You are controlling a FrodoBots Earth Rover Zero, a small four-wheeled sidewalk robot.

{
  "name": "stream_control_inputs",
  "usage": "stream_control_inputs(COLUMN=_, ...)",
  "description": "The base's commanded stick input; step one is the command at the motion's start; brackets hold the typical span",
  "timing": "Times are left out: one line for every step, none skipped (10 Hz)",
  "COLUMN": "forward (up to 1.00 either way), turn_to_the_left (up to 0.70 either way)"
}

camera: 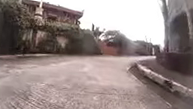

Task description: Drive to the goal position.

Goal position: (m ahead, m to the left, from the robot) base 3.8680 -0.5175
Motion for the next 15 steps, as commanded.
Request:
stream_control_inputs(forward=0.70, turn_to_the_left=0.00)
stream_control_inputs(forward=0.70, turn_to_the_left=0.00)
stream_control_inputs(forward=0.70, turn_to_the_left=0.00)
stream_control_inputs(forward=0.70, turn_to_the_left=0.00)
stream_control_inputs(forward=0.70, turn_to_the_left=0.00)
stream_control_inputs(forward=0.70, turn_to_the_left=0.00)
stream_control_inputs(forward=0.70, turn_to_the_left=0.00)
stream_control_inputs(forward=0.70, turn_to_the_left=0.00)
stream_control_inputs(forward=0.70, turn_to_the_left=0.00)
stream_control_inputs(forward=0.70, turn_to_the_left=0.00)
stream_control_inputs(forward=0.70, turn_to_the_left=0.00)
stream_control_inputs(forward=0.70, turn_to_the_left=0.00)
stream_control_inputs(forward=0.70, turn_to_the_left=-0.29)
stream_control_inputs(forward=0.70, turn_to_the_left=-0.35)
stream_control_inputs(forward=0.70, turn_to_the_left=-0.35)
